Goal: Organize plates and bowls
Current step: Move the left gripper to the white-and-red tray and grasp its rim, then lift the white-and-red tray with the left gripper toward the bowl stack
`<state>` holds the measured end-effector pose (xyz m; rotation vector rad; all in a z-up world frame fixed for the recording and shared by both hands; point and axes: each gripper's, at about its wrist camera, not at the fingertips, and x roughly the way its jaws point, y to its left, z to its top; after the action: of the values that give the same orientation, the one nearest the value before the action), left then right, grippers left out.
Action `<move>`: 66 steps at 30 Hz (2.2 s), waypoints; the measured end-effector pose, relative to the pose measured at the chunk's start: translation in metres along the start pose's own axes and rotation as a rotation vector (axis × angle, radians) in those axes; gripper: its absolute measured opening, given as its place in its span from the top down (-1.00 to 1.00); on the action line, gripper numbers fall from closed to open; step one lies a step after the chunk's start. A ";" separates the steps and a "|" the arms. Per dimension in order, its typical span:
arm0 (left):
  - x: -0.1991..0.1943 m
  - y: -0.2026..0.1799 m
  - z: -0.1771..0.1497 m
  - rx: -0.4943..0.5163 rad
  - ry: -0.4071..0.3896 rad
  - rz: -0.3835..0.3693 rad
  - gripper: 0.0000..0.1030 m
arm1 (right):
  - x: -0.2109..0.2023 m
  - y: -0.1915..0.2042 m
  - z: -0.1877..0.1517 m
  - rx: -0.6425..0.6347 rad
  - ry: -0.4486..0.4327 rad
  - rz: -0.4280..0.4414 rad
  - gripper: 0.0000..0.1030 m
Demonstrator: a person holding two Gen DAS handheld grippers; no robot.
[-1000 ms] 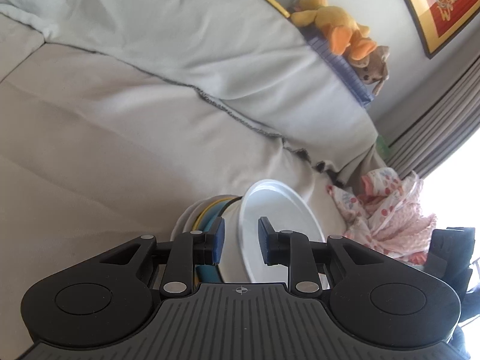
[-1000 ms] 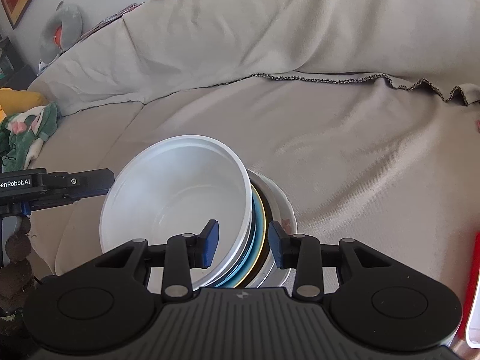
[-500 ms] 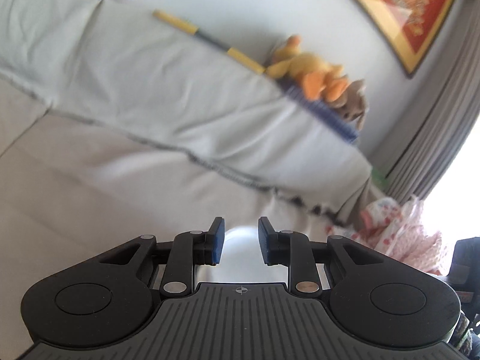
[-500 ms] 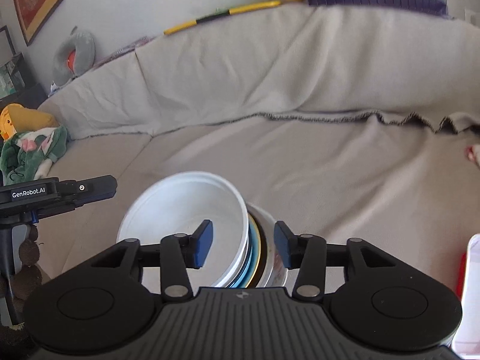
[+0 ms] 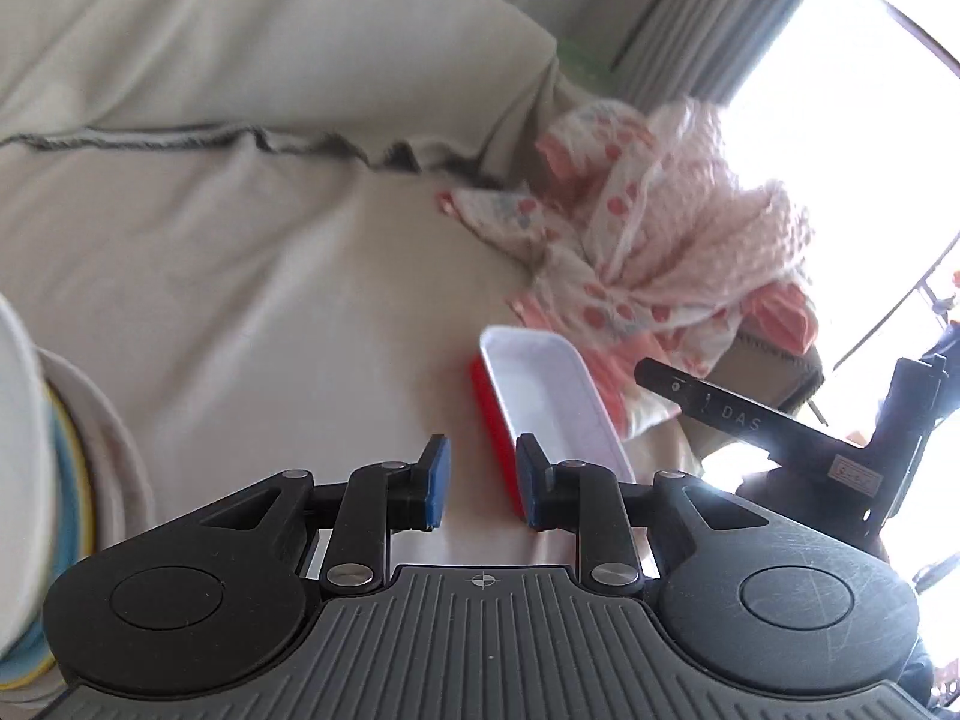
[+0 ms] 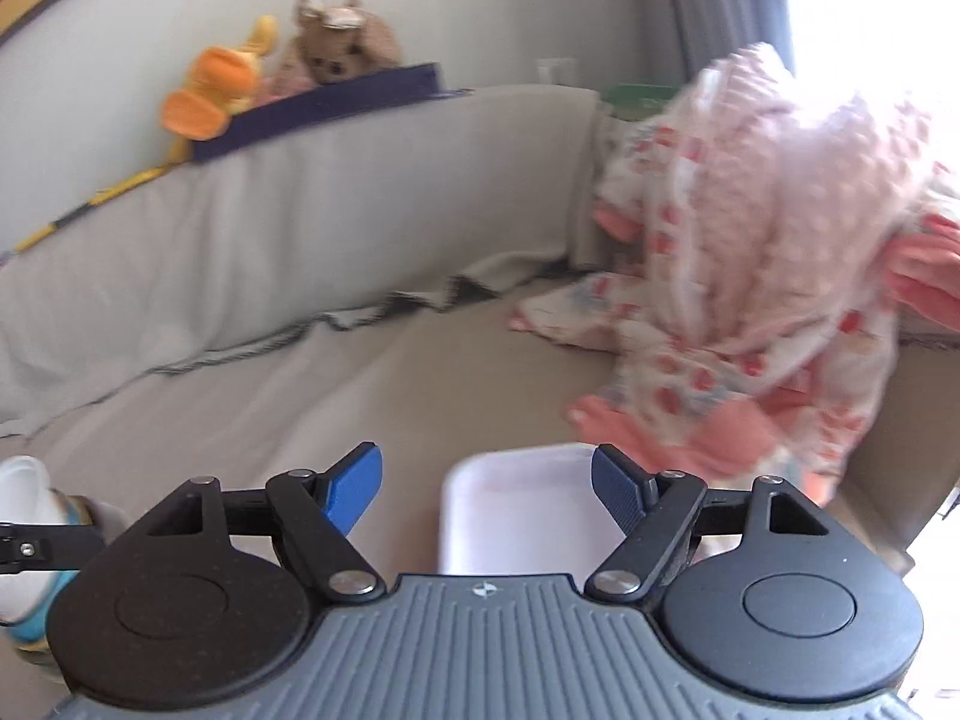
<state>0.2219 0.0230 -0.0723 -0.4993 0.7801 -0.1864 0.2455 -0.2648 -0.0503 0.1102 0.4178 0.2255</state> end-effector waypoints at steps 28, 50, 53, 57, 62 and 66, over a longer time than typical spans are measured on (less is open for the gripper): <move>0.086 0.013 -0.015 -0.091 0.165 0.206 0.55 | 0.068 -0.011 -0.054 0.172 0.224 0.345 0.45; 0.015 0.066 -0.074 -0.249 0.113 0.323 0.56 | 0.052 0.078 -0.092 0.031 0.355 0.476 0.46; 0.018 0.064 -0.074 -0.241 0.111 0.319 0.56 | 0.051 0.079 -0.094 0.021 0.344 0.475 0.45; 0.017 0.064 -0.079 -0.244 0.073 0.317 0.56 | 0.051 0.078 -0.094 0.035 0.340 0.483 0.45; 0.020 0.052 -0.082 -0.160 0.069 0.360 0.56 | 0.043 0.078 -0.095 0.011 0.297 0.433 0.45; 0.020 0.054 -0.081 -0.173 0.066 0.357 0.56 | 0.043 0.078 -0.096 -0.017 0.292 0.413 0.40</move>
<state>0.1771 0.0332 -0.1607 -0.5104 0.9412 0.1984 0.2291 -0.1729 -0.1426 0.1475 0.6828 0.6565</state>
